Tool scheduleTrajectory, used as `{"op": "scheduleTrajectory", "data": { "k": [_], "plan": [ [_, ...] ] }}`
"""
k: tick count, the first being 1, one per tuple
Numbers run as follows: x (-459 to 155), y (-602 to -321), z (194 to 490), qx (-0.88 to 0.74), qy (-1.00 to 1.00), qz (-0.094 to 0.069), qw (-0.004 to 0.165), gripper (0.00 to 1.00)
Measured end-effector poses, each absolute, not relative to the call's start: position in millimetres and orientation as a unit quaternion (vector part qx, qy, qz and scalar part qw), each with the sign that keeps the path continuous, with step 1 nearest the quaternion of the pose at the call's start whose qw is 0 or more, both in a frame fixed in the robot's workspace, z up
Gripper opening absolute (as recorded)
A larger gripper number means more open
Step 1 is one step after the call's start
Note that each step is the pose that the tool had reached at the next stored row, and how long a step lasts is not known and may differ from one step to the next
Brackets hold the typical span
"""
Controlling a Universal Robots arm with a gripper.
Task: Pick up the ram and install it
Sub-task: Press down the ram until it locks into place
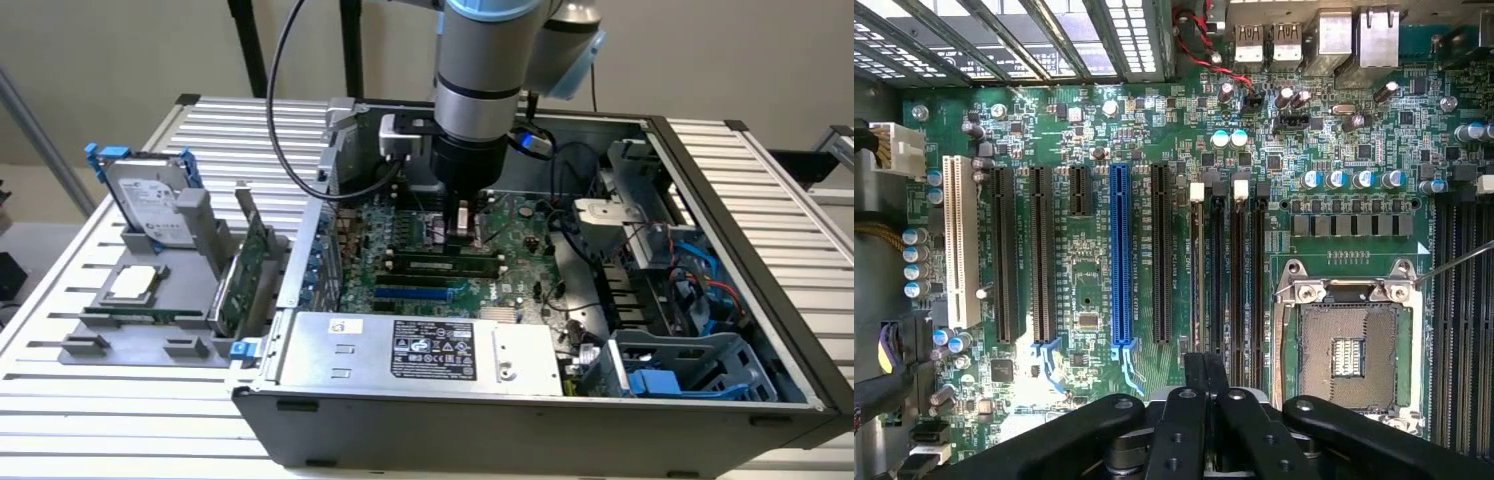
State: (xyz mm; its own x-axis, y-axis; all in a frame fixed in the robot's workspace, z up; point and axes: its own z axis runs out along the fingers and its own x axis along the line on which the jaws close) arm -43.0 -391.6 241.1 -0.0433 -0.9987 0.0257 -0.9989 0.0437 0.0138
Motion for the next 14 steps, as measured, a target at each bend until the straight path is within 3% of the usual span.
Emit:
{"op": "scheduleTrajectory", "data": {
  "k": [14],
  "plan": [
    [-44.6,-391.6,233.0,0.691,-0.722,0.006,0.010,0.00]
  ]
}}
